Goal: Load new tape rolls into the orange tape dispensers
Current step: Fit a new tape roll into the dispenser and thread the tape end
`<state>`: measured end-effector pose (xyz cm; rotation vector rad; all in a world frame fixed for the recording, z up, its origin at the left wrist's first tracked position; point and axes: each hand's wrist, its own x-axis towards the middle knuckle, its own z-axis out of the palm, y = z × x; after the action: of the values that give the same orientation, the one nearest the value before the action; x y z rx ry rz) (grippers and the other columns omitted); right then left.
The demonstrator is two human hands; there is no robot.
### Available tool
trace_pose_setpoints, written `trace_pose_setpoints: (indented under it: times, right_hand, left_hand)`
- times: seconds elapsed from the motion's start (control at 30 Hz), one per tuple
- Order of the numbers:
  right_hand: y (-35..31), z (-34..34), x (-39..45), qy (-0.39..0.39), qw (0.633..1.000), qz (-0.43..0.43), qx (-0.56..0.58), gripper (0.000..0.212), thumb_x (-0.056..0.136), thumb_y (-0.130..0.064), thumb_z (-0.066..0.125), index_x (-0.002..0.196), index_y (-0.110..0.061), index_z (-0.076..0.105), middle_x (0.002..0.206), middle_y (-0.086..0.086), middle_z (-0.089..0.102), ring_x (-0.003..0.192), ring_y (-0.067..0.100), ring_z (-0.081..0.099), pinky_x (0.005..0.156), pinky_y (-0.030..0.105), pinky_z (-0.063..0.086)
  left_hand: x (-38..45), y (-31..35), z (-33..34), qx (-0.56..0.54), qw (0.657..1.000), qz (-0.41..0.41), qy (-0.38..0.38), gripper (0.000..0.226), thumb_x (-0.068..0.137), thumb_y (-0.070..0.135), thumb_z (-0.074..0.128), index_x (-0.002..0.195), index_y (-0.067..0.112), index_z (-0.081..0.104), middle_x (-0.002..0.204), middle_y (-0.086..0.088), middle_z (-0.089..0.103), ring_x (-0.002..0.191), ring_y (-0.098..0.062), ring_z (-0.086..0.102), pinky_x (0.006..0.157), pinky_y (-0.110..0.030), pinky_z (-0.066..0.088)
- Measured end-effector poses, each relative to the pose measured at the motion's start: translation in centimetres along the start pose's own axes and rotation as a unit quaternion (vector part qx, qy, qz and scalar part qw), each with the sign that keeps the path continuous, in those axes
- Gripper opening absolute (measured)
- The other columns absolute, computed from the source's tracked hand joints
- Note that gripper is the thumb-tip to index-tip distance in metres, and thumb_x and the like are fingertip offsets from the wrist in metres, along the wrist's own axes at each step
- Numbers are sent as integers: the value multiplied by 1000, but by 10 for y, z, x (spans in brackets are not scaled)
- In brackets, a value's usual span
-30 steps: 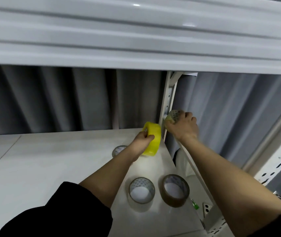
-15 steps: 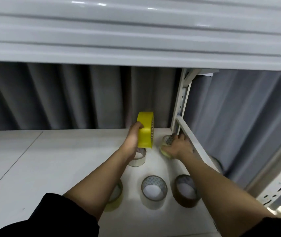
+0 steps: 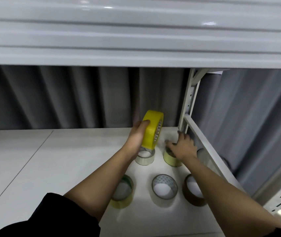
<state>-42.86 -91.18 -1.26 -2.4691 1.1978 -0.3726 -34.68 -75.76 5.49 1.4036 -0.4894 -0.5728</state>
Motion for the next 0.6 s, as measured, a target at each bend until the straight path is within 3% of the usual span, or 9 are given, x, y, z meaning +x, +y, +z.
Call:
trace_pose_setpoints:
  times: [0.07,0.17,0.27,0.37,0.5,0.6]
  right_hand:
    - [-18,-18,0,112,974,12,199,56,93,-47,49,136,-12,44,136,15,49,125,34,46,98,42,38]
    - [-50,-42,-17,147,889,48,431,31,96,-33,47,100,-5,58,103,15,62,94,32,59,74,33,40]
    - [-78,-47,-46,65,852,65,515,39,98,-38,41,90,-7,62,89,13,66,79,27,61,62,28,38]
    - [-98,-49,-70,-52,848,48,525,53,99,-47,33,107,-6,66,98,11,70,75,14,63,55,20,40]
    - [-108,-43,-85,-128,810,31,571,42,96,-41,49,115,-5,60,96,10,68,68,9,65,44,13,45]
    - [-111,-41,-90,-150,794,37,588,31,96,-35,52,100,-7,65,74,3,69,60,9,66,45,15,46]
  left_hand:
    - [-5,-1,-4,24,999,22,13,13,97,25,45,103,15,51,86,-1,57,73,-11,57,59,-21,48]
    - [-13,-5,-9,39,997,60,32,10,93,21,50,84,17,52,78,-4,55,67,-13,55,60,-24,46]
    - [-23,-9,-13,38,993,99,46,16,88,26,53,82,11,50,71,-4,50,58,-7,51,55,-20,43]
    - [-31,-13,-21,37,991,119,47,9,95,16,48,90,9,50,76,-3,51,64,-7,51,55,-15,43]
    - [-42,-18,-27,17,993,113,30,9,97,16,46,100,8,49,89,-2,54,78,-10,54,60,-13,46]
    - [-47,-19,-33,36,995,97,5,9,98,17,45,103,9,45,92,0,52,84,-11,53,66,-15,45]
